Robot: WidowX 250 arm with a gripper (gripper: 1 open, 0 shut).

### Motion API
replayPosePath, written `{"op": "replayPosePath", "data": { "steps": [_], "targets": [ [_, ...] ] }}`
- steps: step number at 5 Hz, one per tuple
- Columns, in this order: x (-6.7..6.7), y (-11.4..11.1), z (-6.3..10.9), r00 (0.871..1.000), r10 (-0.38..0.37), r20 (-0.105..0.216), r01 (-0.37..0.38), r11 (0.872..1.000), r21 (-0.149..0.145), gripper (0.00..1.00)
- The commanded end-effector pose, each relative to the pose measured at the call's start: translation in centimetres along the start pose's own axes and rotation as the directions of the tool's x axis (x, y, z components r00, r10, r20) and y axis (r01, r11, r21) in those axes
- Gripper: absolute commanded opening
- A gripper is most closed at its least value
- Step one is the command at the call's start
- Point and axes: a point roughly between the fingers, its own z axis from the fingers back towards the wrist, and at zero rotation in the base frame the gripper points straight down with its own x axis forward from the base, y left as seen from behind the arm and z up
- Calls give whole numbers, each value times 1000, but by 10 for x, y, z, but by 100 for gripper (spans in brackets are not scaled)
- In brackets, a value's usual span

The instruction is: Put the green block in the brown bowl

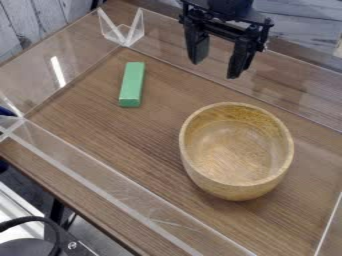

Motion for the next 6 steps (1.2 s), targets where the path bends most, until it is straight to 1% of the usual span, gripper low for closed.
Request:
{"op": "replayPosePath", "data": {
  "steps": [1,2,3,4,5,6],
  "targets": [
    [-3,37,-5,996,83,23,-83,996,12,100],
    [-7,74,0,989,141,51,-144,988,58,100],
    [-4,104,4,984,158,76,-165,981,98,100],
    [-7,124,-8,969,242,53,-244,968,50,100],
    [-9,142,-24,953,301,19,-301,954,3,100],
    [1,143,-28,929,367,38,-368,929,24,100]
  ]
}}
